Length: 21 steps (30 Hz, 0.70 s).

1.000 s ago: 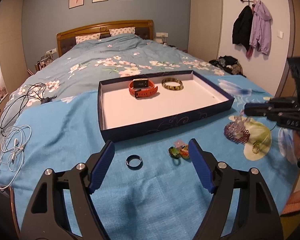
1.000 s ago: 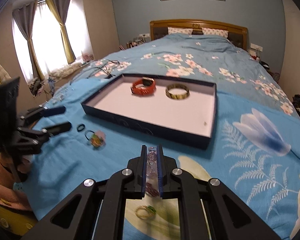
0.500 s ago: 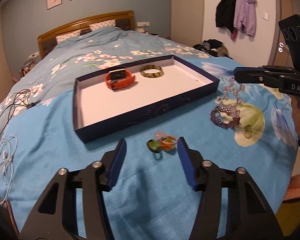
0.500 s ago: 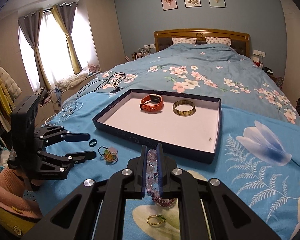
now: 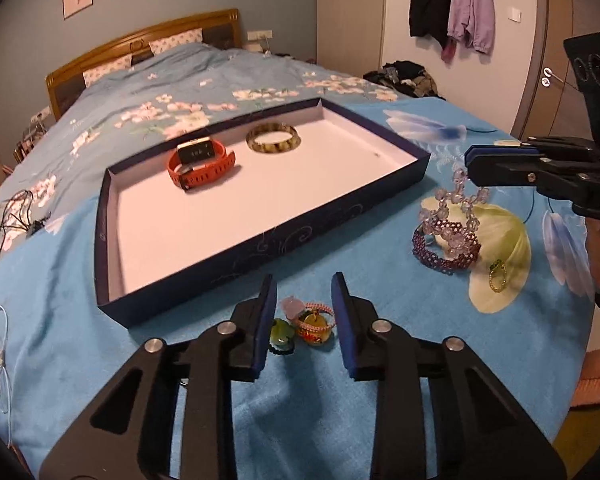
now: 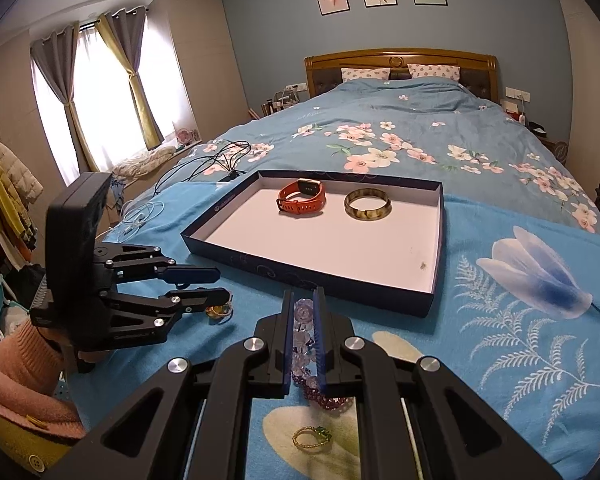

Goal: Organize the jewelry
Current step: 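Grasp the pink charm ring with the left gripper while the right gripper lifts the crystal bracelet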

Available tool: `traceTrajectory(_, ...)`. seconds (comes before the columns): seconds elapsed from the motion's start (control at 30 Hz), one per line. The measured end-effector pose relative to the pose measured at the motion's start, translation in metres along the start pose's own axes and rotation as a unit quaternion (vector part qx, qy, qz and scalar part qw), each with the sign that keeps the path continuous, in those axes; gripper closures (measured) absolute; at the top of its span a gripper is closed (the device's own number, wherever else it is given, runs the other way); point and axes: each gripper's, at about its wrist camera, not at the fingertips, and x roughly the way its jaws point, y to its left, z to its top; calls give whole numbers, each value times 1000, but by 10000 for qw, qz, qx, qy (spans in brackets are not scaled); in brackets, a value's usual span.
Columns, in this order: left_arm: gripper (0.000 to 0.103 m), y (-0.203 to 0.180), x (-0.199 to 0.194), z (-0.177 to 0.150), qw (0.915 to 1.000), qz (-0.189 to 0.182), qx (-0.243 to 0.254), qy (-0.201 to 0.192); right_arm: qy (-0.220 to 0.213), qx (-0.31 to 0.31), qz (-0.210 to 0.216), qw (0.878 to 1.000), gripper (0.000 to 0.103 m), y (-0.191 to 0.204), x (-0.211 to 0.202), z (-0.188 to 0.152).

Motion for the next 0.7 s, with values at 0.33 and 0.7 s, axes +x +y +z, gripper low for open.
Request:
traceTrajectory(0.33, 91, 12, 10, -4, 9988, -216, -364, 262, -7, 1, 50, 10000, 95, 1, 8, 3)
traceTrajectory(0.7, 91, 16, -9, 0, 9982, -239, -536, -77, -94, -31, 45, 9999, 95, 3, 3, 7)
